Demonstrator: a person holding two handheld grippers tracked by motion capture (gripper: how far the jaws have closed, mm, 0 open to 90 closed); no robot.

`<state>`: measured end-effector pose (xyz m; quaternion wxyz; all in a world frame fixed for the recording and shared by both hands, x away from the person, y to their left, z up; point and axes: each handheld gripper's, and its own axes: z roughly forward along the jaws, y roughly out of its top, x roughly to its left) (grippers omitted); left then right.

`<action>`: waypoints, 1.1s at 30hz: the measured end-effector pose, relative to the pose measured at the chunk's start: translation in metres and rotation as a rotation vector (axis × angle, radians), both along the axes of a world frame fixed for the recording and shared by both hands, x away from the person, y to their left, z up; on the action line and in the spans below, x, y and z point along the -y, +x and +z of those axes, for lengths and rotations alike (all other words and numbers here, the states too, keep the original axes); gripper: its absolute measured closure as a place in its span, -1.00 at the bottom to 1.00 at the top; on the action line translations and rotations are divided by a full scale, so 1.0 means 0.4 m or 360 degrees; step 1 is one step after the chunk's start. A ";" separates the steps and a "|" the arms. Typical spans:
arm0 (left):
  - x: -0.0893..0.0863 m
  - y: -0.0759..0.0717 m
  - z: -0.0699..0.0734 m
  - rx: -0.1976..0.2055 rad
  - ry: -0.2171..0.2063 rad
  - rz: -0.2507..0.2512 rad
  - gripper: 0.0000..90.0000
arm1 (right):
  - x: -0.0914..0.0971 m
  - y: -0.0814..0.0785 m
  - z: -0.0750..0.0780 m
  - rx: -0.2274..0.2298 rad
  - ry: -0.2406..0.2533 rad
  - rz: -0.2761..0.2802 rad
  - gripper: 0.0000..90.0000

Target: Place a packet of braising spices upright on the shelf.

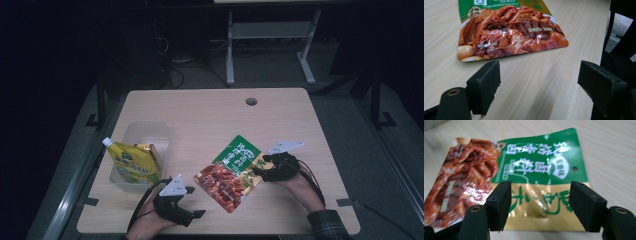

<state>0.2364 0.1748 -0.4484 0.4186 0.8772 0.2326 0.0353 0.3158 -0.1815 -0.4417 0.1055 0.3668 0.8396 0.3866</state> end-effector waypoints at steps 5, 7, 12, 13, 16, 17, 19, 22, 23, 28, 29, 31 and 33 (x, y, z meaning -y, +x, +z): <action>0.001 0.001 0.002 0.0005 -0.0005 -0.0007 -0.61 | -0.003 -0.018 -0.008 -0.0016 -0.0007 0.0001 -0.27; 0.002 0.001 0.002 0.0004 -0.0005 -0.0006 -0.61 | -0.002 -0.018 -0.009 -0.0012 -0.0008 -0.0004 -0.28; 0.012 0.011 0.005 0.0011 0.0003 0.0023 -0.61 | 0.014 -0.041 0.004 0.0045 0.0006 -0.0021 -0.30; 0.012 0.011 0.005 0.0011 0.0003 0.0023 -0.61 | 0.014 -0.041 0.004 0.0045 0.0006 -0.0021 -0.30; 0.026 0.022 0.010 0.0032 0.0004 0.0046 -0.61 | 0.023 -0.062 0.005 0.0041 0.0012 -0.0019 -0.30; 0.031 0.027 0.012 0.0039 0.0012 0.0057 -0.61 | 0.027 -0.066 0.003 0.0046 0.0004 -0.0011 -0.31; 0.042 0.038 0.017 0.0049 0.0011 0.0071 -0.61 | 0.034 -0.074 0.000 0.0040 0.0004 -0.0011 -0.32; 0.065 0.063 0.023 0.0059 0.0027 0.0118 -0.61 | 0.048 -0.087 -0.001 0.0031 0.0019 -0.0022 -0.32; 0.065 0.063 0.023 0.0059 0.0027 0.0118 -0.61 | 0.052 -0.090 -0.001 0.0039 0.0023 -0.0020 -0.32; 0.101 0.102 0.018 0.0065 0.0068 0.0161 -0.61 | 0.063 -0.105 0.001 0.0047 0.0032 -0.0027 -0.33; 0.101 0.102 0.018 0.0065 0.0068 0.0161 -0.61 | 0.065 -0.107 0.000 0.0045 0.0032 -0.0025 -0.33; 0.111 0.121 0.017 0.0065 0.0083 0.0183 -0.61 | 0.067 -0.108 -0.001 0.0049 0.0031 -0.0023 -0.33; 0.118 0.146 0.015 0.0067 0.0082 0.0207 -0.61 | 0.071 -0.111 -0.001 0.0048 0.0029 -0.0024 -0.33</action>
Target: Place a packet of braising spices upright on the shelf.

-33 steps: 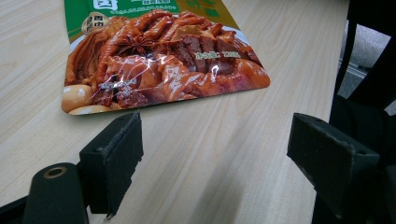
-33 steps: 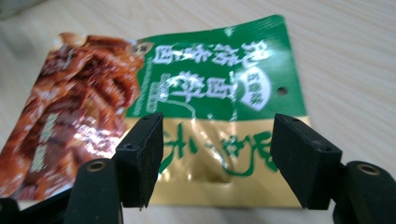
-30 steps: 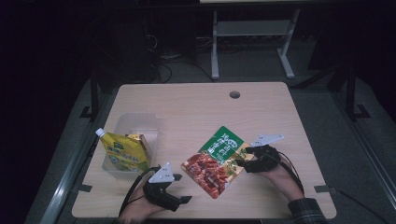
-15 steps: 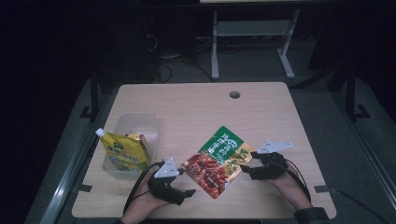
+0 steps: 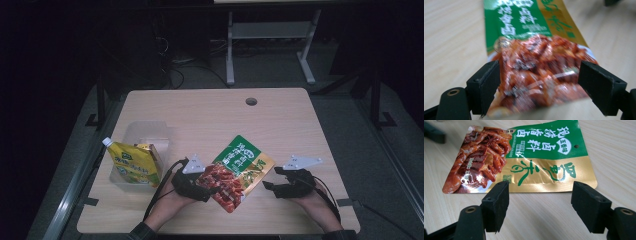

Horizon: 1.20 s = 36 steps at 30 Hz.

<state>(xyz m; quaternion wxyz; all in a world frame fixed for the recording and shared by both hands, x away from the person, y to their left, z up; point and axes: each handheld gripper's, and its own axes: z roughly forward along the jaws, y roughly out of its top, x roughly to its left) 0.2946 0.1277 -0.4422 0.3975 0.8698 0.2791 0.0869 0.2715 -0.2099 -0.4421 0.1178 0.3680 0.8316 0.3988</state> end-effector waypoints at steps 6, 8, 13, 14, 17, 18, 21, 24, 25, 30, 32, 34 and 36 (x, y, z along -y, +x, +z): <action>0.041 0.076 -0.036 -0.0054 0.0046 0.0033 -0.63 | 0.000 0.000 -0.001 0.0002 -0.0007 0.0013 -0.33; 0.047 0.083 -0.042 -0.0065 0.0044 0.0035 -0.63 | -0.001 0.001 -0.001 0.0006 -0.0005 0.0020 -0.33; 0.058 0.120 -0.073 -0.0109 0.0049 0.0068 -0.67 | 0.002 0.001 -0.001 0.0006 0.0004 0.0015 -0.32; 0.058 0.120 -0.073 -0.0109 0.0049 0.0068 -0.67 | 0.002 0.001 -0.001 0.0006 0.0004 0.0015 -0.32; 0.056 0.127 -0.072 -0.0101 0.0070 0.0046 -0.61 | 0.004 0.001 0.000 0.0016 0.0007 0.0009 -0.32; 0.058 0.126 -0.071 -0.0097 0.0068 0.0027 -0.61 | 0.004 0.001 0.000 0.0016 0.0007 0.0009 -0.32; 0.069 0.114 -0.066 -0.0053 0.0094 -0.0025 -0.16 | 0.003 0.001 0.000 0.0018 0.0002 0.0003 -0.33; 0.070 0.110 -0.064 -0.0023 0.0126 -0.0031 0.16 | 0.005 0.000 0.003 0.0022 0.0001 -0.0001 -0.32; 0.074 0.106 -0.063 -0.0015 0.0136 -0.0011 0.36 | 0.007 0.001 0.004 0.0023 0.0006 -0.0008 -0.32; 0.086 0.095 -0.057 0.0025 0.0190 -0.0030 0.84 | 0.011 -0.001 0.008 0.0021 0.0020 -0.0039 -0.32; 0.081 0.096 -0.055 0.0010 0.0156 -0.0018 0.95 | 0.016 0.002 0.007 -0.0007 0.0037 -0.0048 -0.33; 0.075 0.096 -0.057 0.0013 0.0117 -0.0024 0.97 | 0.019 0.003 0.005 -0.0018 0.0043 -0.0057 -0.34; 0.067 0.097 -0.054 0.0013 0.0093 -0.0016 0.98 | 0.023 0.006 0.003 -0.0031 0.0060 -0.0060 -0.34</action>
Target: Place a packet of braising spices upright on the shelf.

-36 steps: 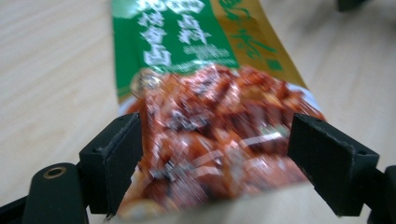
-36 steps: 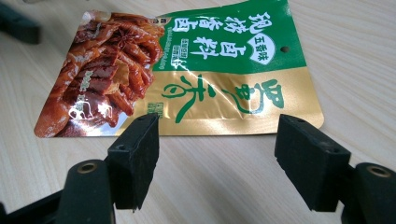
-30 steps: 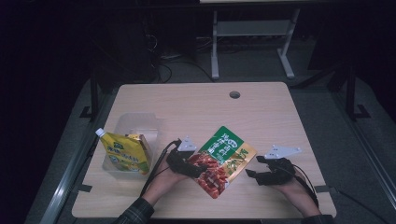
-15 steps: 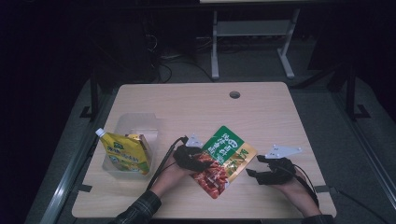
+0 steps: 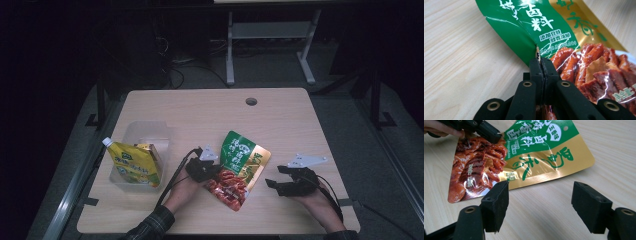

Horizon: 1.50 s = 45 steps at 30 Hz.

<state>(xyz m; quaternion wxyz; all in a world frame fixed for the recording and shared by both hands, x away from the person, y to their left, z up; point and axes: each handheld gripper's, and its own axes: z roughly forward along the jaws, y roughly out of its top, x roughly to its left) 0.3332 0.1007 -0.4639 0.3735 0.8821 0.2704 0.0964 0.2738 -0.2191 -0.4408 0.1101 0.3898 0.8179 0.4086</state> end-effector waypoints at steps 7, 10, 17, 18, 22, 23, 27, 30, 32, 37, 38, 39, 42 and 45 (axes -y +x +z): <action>-0.028 -0.006 0.024 0.0017 -0.0137 0.0030 0.99 | 0.001 0.016 -0.010 -0.0088 0.0094 -0.0013 -0.36; -0.034 -0.013 0.042 0.0036 -0.0198 0.0034 1.00 | -0.006 0.023 -0.016 -0.0118 0.0104 -0.0012 -0.39; -0.042 -0.025 0.077 0.0054 -0.0317 0.0003 1.00 | -0.030 0.068 -0.036 -0.0204 0.0191 0.0038 -0.50; -0.041 -0.027 0.081 0.0062 -0.0319 0.0001 1.00 | -0.030 0.068 -0.036 -0.0204 0.0191 0.0038 -0.50; -0.043 -0.032 0.101 0.0080 -0.0366 -0.0020 1.00 | -0.038 0.077 -0.028 -0.0167 0.0266 0.0067 -0.51; -0.044 -0.034 0.112 0.0088 -0.0382 -0.0030 1.00 | -0.042 0.083 -0.027 -0.0143 0.0287 0.0075 -0.51; -0.045 -0.041 0.127 0.0103 -0.0413 -0.0036 1.00 | -0.044 0.099 -0.029 -0.0141 0.0353 0.0082 -0.51; -0.044 -0.045 0.137 0.0120 -0.0423 -0.0044 1.00 | -0.049 0.118 -0.030 -0.0142 0.0471 0.0122 -0.44; -0.045 -0.047 0.138 0.0120 -0.0421 -0.0047 1.00 | -0.054 0.122 -0.027 -0.0129 0.0518 0.0152 -0.23; -0.047 -0.044 0.131 0.0121 -0.0411 -0.0030 0.99 | -0.072 0.113 -0.011 -0.0056 0.0520 0.0234 0.59; -0.047 -0.044 0.131 0.0121 -0.0411 -0.0030 0.99 | -0.072 0.113 -0.010 -0.0049 0.0513 0.0242 0.70; -0.049 -0.043 0.130 0.0119 -0.0413 -0.0029 0.99 | -0.070 0.114 -0.008 -0.0049 0.0517 0.0245 0.80; -0.051 -0.044 0.133 0.0120 -0.0417 -0.0022 0.98 | -0.067 0.117 -0.005 -0.0046 0.0546 0.0269 0.95; -0.052 -0.044 0.133 0.0137 -0.0380 0.0020 0.91 | -0.066 0.119 0.008 -0.0037 0.0544 0.0293 0.99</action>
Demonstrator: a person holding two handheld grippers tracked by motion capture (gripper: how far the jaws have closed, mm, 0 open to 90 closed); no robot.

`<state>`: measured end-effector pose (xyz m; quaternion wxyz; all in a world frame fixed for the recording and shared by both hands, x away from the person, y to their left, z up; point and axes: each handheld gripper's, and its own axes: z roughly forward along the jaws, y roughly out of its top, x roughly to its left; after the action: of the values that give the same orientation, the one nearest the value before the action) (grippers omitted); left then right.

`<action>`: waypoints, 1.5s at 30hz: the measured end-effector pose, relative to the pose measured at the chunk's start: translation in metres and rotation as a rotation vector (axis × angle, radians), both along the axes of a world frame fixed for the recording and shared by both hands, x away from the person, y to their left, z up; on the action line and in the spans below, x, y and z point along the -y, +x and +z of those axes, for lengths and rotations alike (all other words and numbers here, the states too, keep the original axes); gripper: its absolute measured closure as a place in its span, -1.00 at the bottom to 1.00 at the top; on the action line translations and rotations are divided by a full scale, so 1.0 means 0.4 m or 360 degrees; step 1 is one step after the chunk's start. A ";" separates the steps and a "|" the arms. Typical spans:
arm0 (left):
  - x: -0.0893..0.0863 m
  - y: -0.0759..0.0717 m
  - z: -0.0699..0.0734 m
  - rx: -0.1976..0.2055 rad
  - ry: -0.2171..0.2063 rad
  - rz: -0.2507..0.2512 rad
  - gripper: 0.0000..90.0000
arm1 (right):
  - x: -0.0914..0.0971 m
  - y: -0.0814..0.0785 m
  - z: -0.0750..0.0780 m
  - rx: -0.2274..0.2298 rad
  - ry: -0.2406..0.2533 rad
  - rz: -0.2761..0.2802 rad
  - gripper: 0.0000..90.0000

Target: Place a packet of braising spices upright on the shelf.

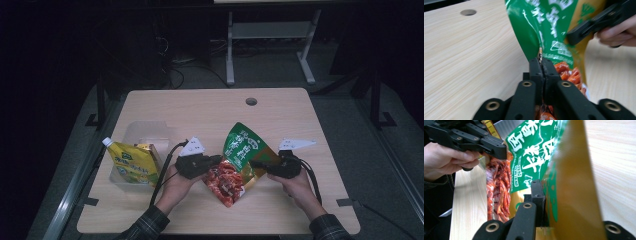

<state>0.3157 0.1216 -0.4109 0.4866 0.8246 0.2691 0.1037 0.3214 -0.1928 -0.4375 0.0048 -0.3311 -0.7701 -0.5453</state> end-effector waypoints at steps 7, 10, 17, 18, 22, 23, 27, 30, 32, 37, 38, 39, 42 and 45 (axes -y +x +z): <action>-0.035 -0.009 0.016 -0.0063 -0.0035 0.0034 0.39 | 0.008 -0.003 0.049 0.0032 0.0064 0.0064 1.00; -0.034 -0.021 0.014 -0.0095 -0.0013 -0.0002 0.29 | 0.006 -0.001 0.063 0.0049 0.0050 0.0066 1.00; -0.031 -0.073 -0.009 -0.0194 0.0075 -0.0125 -0.13 | -0.020 0.021 0.115 0.0094 0.0017 0.0099 1.00; -0.037 -0.090 -0.017 -0.0210 0.0095 -0.0155 -0.17 | -0.036 0.031 0.132 0.0105 0.0015 0.0116 1.00; -0.053 -0.115 -0.026 -0.0195 0.0129 -0.0190 -0.28 | -0.069 0.049 0.159 0.0123 -0.0010 0.0145 1.00; -0.065 -0.126 -0.030 -0.0180 0.0157 -0.0206 -0.34 | -0.095 0.063 0.176 0.0136 -0.0038 0.0158 1.00; -0.082 -0.141 -0.037 -0.0174 0.0156 -0.0187 -0.41 | -0.135 0.088 0.201 0.0154 -0.0068 0.0167 1.00; -0.095 -0.153 -0.046 -0.0185 0.0177 -0.0187 -0.48 | -0.173 0.115 0.225 0.0153 -0.0055 0.0172 1.00; -0.102 -0.159 -0.052 -0.0190 0.0190 -0.0190 -0.52 | -0.198 0.133 0.241 0.0156 -0.0044 0.0177 1.00; -0.098 -0.159 -0.070 -0.0203 0.0200 -0.0199 -0.55 | -0.266 0.173 0.279 0.0176 -0.0035 0.0214 1.00; -0.094 -0.159 -0.072 -0.0212 0.0197 -0.0205 -0.55 | -0.281 0.180 0.287 0.0178 -0.0038 0.0229 1.00; -0.089 -0.159 -0.074 -0.0207 0.0203 -0.0222 -0.56 | -0.297 0.186 0.295 0.0190 -0.0050 0.0232 1.00; -0.077 -0.157 -0.081 -0.0212 0.0204 -0.0243 -0.56 | -0.363 0.211 0.325 0.0211 -0.0054 0.0270 1.00; -0.070 -0.156 -0.085 -0.0224 0.0208 -0.0263 -0.56 | -0.397 0.224 0.335 0.0217 -0.0056 0.0288 1.00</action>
<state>0.2534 0.1495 -0.4449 0.4187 0.8791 0.2265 0.0225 0.4110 -0.0339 -0.3037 -0.0041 -0.2223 -0.8049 -0.5502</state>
